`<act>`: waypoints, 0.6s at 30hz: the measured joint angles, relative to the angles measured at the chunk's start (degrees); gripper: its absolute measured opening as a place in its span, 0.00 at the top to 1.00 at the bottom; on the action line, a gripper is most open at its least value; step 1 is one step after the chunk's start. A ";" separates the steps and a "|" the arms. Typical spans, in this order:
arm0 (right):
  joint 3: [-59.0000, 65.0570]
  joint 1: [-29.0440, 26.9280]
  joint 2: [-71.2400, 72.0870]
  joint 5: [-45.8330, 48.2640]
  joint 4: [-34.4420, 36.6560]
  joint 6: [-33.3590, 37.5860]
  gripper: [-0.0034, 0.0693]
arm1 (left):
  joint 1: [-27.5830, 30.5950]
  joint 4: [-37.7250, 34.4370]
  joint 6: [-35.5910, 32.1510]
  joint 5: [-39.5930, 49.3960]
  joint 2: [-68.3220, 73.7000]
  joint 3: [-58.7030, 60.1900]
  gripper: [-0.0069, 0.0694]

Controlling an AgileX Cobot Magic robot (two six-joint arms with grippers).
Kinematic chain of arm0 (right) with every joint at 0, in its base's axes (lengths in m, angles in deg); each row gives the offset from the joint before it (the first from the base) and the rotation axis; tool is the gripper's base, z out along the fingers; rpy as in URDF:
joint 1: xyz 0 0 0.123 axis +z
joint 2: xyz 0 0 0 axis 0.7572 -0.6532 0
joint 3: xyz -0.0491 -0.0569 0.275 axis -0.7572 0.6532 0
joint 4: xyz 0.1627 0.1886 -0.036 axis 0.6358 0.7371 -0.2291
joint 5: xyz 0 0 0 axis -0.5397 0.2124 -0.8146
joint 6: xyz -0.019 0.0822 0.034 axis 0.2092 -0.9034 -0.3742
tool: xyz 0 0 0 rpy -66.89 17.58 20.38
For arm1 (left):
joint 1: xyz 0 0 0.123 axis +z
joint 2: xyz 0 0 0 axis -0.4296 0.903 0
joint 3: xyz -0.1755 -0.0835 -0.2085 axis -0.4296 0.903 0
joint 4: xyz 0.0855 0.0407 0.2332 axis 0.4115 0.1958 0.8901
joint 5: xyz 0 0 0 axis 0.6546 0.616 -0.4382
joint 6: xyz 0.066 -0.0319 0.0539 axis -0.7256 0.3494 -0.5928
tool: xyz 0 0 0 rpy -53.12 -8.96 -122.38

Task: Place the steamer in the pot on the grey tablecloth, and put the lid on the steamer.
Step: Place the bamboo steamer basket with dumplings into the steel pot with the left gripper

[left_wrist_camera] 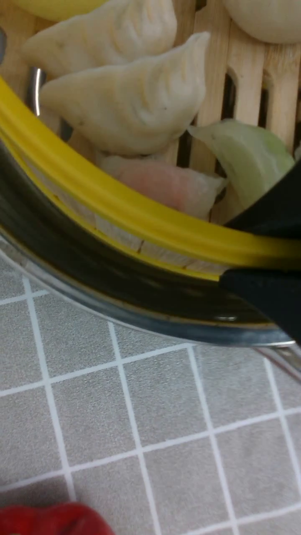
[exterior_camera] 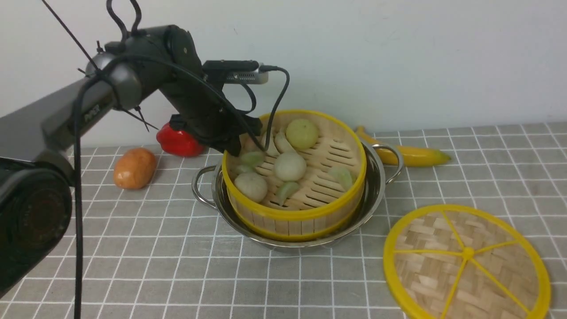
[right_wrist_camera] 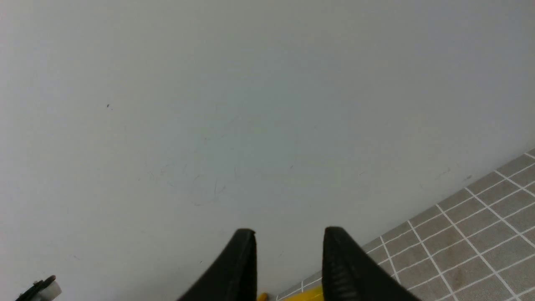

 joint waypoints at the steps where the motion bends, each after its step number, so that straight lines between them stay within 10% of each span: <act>1: 0.00 0.00 0.00 0.00 0.00 0.00 0.62 | 0.00 0.00 0.00 -0.48 0.55 0.00 0.84; 18: 0.00 0.00 0.00 0.00 0.00 0.00 0.62 | -0.26 -1.43 -0.59 -3.06 4.21 -0.17 0.84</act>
